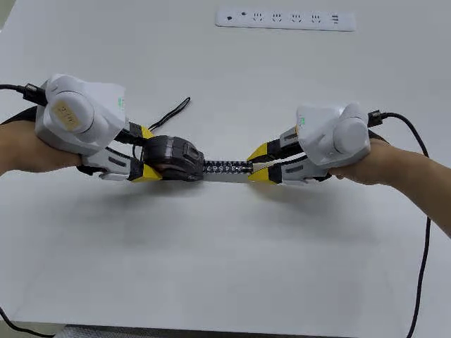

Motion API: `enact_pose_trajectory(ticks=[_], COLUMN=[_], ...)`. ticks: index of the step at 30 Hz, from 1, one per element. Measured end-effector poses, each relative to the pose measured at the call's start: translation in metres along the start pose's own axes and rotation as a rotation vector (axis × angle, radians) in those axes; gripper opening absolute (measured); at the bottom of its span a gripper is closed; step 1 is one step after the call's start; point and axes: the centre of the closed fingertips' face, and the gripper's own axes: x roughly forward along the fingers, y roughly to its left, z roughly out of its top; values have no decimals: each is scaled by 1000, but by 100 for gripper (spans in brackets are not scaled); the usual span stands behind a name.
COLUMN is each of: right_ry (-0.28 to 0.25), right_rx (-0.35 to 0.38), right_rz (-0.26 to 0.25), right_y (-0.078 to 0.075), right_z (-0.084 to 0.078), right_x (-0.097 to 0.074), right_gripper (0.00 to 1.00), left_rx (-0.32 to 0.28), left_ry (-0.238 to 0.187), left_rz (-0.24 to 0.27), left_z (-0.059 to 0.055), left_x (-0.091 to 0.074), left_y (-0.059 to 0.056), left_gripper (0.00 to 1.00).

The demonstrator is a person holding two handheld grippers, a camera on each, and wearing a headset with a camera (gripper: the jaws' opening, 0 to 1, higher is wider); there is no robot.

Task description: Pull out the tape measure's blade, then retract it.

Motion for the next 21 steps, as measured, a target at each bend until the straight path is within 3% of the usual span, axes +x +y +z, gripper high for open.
enact_pose_trajectory(ticks=[21], right_ry=[23], right_rx=[6], right_rz=[-3], right_y=[1], right_z=[-19], right_x=[-24], right_gripper=[11], left_rx=[-1], left_ry=[-3], left_rz=[-4], left_z=[1], left_x=[0], left_y=[-1], left_gripper=[28])
